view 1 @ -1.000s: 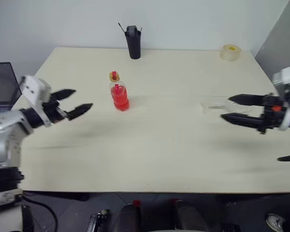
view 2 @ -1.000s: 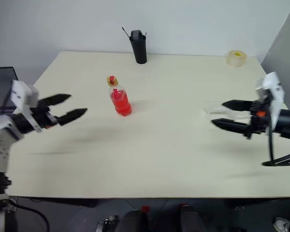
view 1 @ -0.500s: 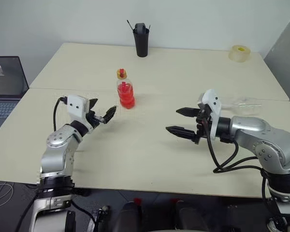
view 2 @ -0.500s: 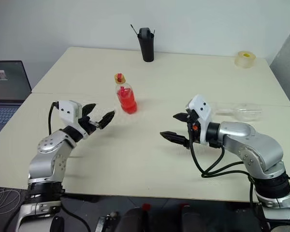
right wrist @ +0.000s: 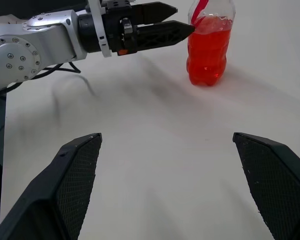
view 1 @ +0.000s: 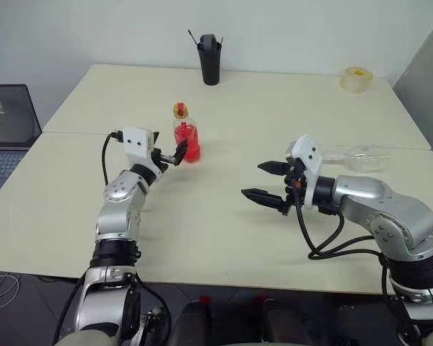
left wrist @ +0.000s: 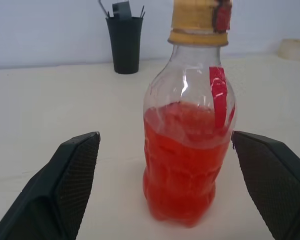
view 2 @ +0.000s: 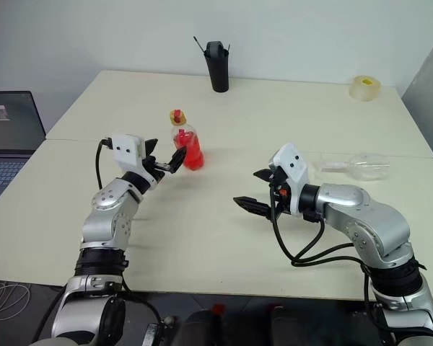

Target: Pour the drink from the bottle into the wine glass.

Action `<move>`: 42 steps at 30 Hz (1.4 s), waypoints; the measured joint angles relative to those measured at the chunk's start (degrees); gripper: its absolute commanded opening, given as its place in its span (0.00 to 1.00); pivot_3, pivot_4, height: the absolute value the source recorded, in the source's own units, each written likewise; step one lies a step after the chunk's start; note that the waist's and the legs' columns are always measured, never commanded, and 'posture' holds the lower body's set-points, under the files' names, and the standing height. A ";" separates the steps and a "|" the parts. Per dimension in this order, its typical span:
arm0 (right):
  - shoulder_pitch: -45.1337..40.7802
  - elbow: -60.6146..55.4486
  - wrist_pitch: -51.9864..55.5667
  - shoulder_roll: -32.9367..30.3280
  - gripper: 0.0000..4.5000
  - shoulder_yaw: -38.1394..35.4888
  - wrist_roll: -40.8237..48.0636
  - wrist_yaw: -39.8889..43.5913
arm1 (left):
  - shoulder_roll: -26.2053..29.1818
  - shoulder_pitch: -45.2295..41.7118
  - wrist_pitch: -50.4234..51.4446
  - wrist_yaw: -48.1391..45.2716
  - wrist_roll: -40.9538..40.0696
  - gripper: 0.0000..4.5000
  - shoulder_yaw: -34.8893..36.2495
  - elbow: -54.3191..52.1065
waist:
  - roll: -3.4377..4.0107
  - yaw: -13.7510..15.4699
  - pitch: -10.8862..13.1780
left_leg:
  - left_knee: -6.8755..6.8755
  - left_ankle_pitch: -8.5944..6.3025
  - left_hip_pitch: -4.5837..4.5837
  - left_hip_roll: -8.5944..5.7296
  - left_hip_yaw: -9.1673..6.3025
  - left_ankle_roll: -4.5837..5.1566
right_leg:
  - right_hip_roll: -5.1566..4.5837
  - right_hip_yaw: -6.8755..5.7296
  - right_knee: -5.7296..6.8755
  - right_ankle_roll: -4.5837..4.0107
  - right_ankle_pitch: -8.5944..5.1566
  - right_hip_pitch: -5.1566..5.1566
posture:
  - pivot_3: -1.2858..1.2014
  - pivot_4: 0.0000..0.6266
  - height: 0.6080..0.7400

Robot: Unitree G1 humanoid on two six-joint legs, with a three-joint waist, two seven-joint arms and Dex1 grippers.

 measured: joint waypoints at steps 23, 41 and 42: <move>-3.69 2.70 0.07 4.26 1.00 -0.68 -1.94 -6.90 | -3.42 -15.49 -14.87 -4.48 1.08 0.99 0.15 33.88 | 0.00 -0.16 0.00 | 0.00 0.03 0.01 -0.07 0.04 -0.05 | 0.02 -0.06 0.01 0.00 0.00 -0.01 | 0.52 0.24 1.00; -4.86 3.65 0.82 5.70 1.00 -0.74 -2.88 -8.38 | -4.55 -24.12 -23.63 -2.00 4.50 0.99 0.25 49.87 | 0.00 -0.22 0.00 | 0.00 0.04 0.00 -0.10 0.04 -0.05 | 0.02 -0.06 0.04 0.00 0.00 -0.03 | 0.52 0.24 1.00; -4.86 3.64 1.04 5.70 1.00 -0.77 -2.88 -8.41 | -4.67 -24.47 -24.07 -1.64 5.03 0.99 0.20 50.60 | 0.00 -0.23 0.00 | 0.00 0.04 0.00 -0.10 0.04 -0.05 | 0.02 -0.07 0.04 0.00 0.00 -0.04 | 0.52 0.24 1.00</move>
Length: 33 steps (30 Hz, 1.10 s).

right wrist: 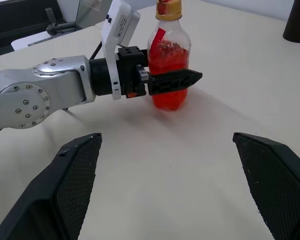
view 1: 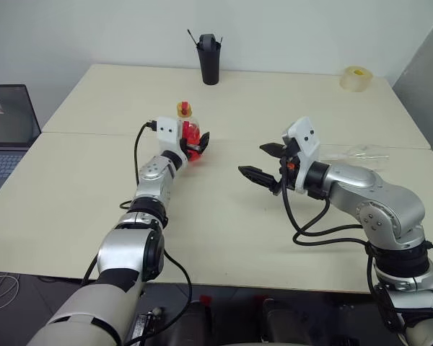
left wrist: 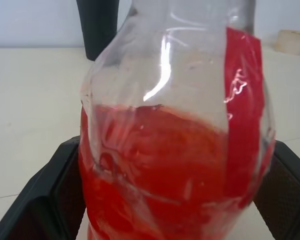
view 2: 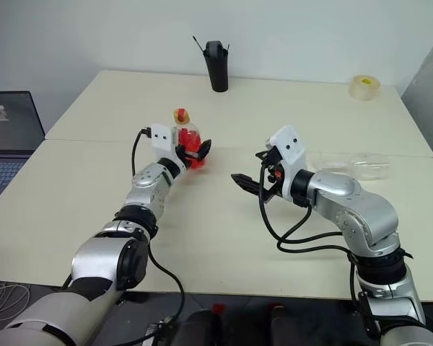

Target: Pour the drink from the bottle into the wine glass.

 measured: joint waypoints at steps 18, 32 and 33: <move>0.04 -1.24 0.71 -0.18 1.00 -1.19 -0.16 -0.31 | -0.33 -3.95 -0.82 6.75 5.19 0.51 0.07 4.61 | 0.00 0.00 0.00 | 0.00 0.08 -0.01 -0.02 0.03 -0.15 | 0.00 0.02 0.05 0.00 0.00 -0.04 | 0.52 0.24 1.00; -5.68 -8.77 11.14 2.16 1.00 -8.36 6.26 -7.75 | -1.30 6.48 2.57 -21.91 0.33 0.49 -2.40 -12.89 | 0.01 -0.57 0.00 | -0.01 0.11 -0.08 0.08 0.06 -0.19 | -0.01 0.10 0.28 -0.01 -0.01 -0.17 | 0.52 0.24 1.00; -6.15 -9.86 12.86 2.33 1.00 -8.37 7.16 -8.33 | -1.52 8.43 4.35 -23.32 -0.13 0.49 -3.22 -16.84 | 0.00 -0.61 0.00 | 0.00 0.11 -0.09 0.08 0.04 -0.19 | -0.01 0.09 0.32 -0.01 -0.01 -0.17 | 0.52 0.24 1.00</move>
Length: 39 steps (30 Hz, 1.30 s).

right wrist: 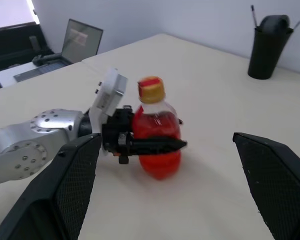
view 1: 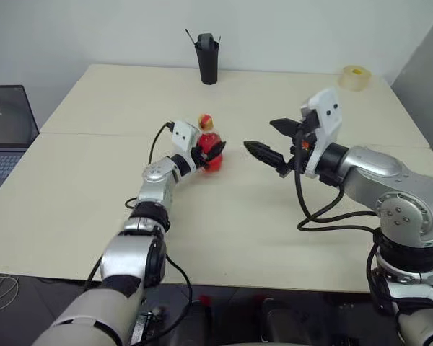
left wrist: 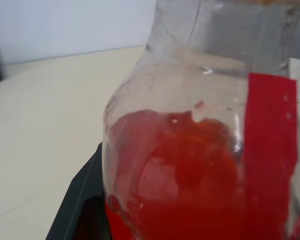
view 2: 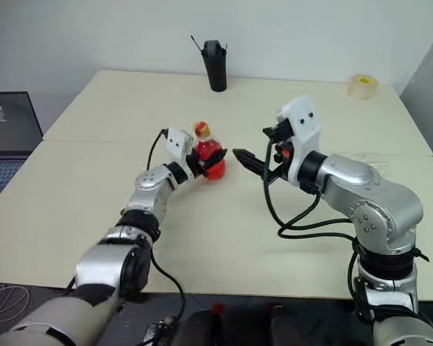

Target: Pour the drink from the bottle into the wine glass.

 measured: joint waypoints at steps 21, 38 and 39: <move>-2.83 -3.54 18.80 12.14 1.00 -4.09 1.70 -13.22 | -0.91 20.71 30.74 1.62 -6.65 0.49 -10.97 -49.23 | 0.08 -0.68 -0.05 | 0.01 -0.02 0.04 0.00 0.00 0.06 | 0.01 0.09 0.07 0.00 0.00 -0.03 | 0.52 0.24 1.00; -3.46 -0.55 17.47 14.71 0.87 -3.32 -2.19 -12.78 | 0.74 19.95 29.54 1.35 -6.44 0.49 -12.99 -47.72 | 0.09 -0.70 -0.05 | 0.00 -0.02 0.05 0.00 0.01 0.07 | 0.02 0.10 0.05 0.00 0.00 -0.04 | 0.52 0.24 1.00; -3.46 -0.47 17.41 14.74 0.79 -3.11 -2.17 -12.59 | 0.71 19.77 29.43 1.33 -6.38 0.49 -13.14 -47.45 | 0.09 -0.70 -0.05 | 0.00 -0.02 0.05 0.00 0.01 0.07 | 0.02 0.10 0.05 0.00 0.00 -0.04 | 0.52 0.24 1.00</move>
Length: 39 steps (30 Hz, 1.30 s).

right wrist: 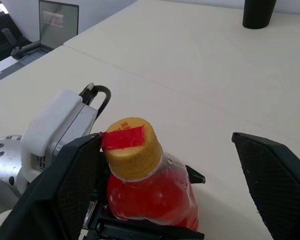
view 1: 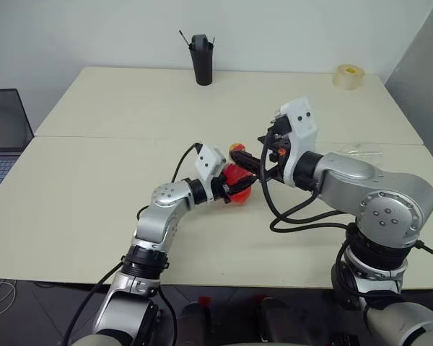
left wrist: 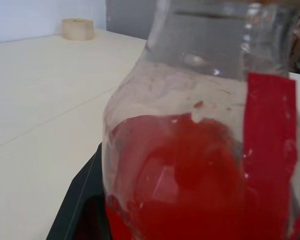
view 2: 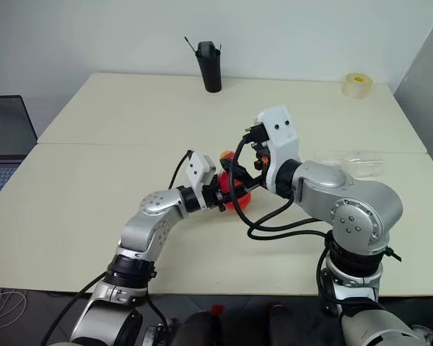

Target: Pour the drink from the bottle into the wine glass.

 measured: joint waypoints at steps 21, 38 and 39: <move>0.91 10.35 -22.09 -23.16 0.28 7.70 1.07 33.81 | -0.14 -1.74 -0.92 -4.55 -0.95 0.43 -3.14 0.83 | -0.01 0.13 0.01 | -0.03 -0.12 0.00 -0.10 -0.01 0.22 | 0.03 -0.07 -0.33 0.02 0.00 0.13 | 0.52 0.24 1.00; -8.06 36.07 -49.74 -29.30 0.28 18.02 -7.97 78.14 | 1.35 -1.02 4.16 -13.58 -5.47 0.37 -5.96 -3.10 | 0.02 0.19 0.02 | -0.01 -0.10 0.11 0.01 0.03 0.19 | -0.02 -0.01 -0.22 0.00 0.00 0.14 | 0.52 0.24 1.00; -8.27 36.15 -49.86 -29.18 0.28 18.05 -8.07 78.77 | 1.35 -1.02 4.37 -13.92 -5.83 0.37 -5.96 -3.27 | 0.02 0.19 0.02 | -0.01 -0.10 0.11 0.01 0.02 0.19 | -0.03 -0.01 -0.22 0.00 0.00 0.14 | 0.52 0.24 1.00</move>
